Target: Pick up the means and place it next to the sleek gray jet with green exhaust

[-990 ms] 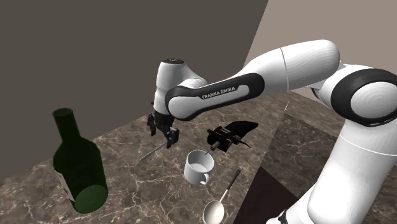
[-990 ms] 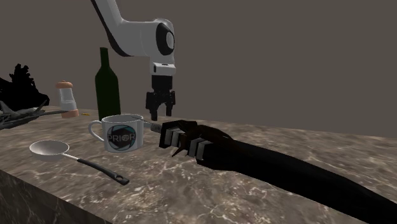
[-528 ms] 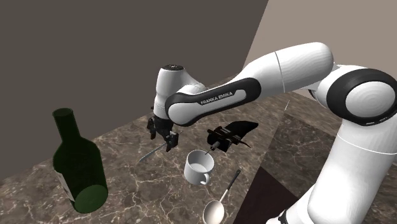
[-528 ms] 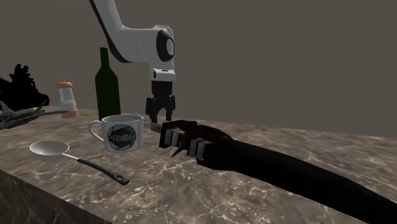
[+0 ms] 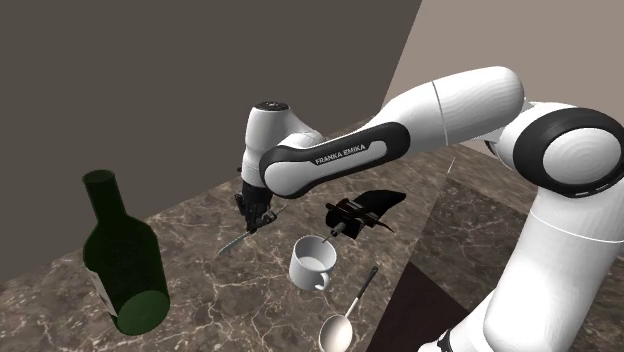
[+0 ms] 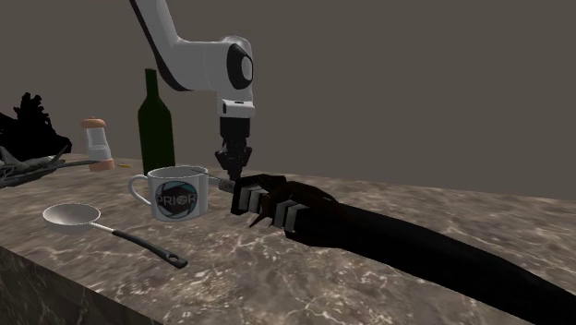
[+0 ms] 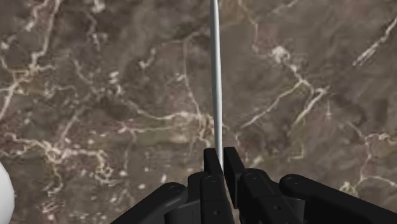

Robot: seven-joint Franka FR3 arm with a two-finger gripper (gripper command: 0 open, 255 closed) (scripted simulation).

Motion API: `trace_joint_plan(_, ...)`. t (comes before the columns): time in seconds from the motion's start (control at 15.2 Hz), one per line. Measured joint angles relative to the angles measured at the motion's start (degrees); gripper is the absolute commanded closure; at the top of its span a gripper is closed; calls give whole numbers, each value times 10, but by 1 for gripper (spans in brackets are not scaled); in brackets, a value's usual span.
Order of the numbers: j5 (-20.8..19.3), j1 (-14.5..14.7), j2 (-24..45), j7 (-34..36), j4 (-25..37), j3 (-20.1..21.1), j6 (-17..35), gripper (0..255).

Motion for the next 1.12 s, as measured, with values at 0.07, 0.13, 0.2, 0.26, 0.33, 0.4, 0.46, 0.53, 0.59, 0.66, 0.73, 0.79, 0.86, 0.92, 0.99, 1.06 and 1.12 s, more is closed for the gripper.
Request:
trace_joint_plan(0.07,0,0,0,0,0,0,0,255)
trace_joint_plan(0.13,0,0,0,0,0,0,0,255)
trace_joint_plan(0.2,0,0,0,0,0,0,0,255)
trace_joint_plan(0.26,0,0,0,0,0,0,0,255)
trace_joint_plan(0.33,0,0,0,0,0,0,0,255)
trace_joint_plan(0.4,1,0,-2,-1,2,1,-3,255)
trace_joint_plan(0.46,4,-1,-6,-2,2,2,-8,255)
trace_joint_plan(0.53,6,-2,-10,-4,5,3,-13,255)
trace_joint_plan(0.59,8,-3,-11,-5,10,3,-19,255)
trace_joint_plan(0.66,11,-4,-16,-6,14,4,-27,255)
trace_joint_plan(0.73,13,-5,-19,-9,16,5,-32,255)
trace_joint_plan(0.79,16,-5,-23,-9,22,6,-41,255)
trace_joint_plan(0.86,19,-7,-28,-12,23,7,-47,255)
trace_joint_plan(0.92,21,-7,-31,-13,26,8,-53,255)
trace_joint_plan(0.99,23,-8,-35,-14,31,8,-61,255)
trace_joint_plan(1.06,25,-8,-37,-14,36,9,-67,255)
trace_joint_plan(1.12,27,-8,-39,-15,41,10,-75,255)
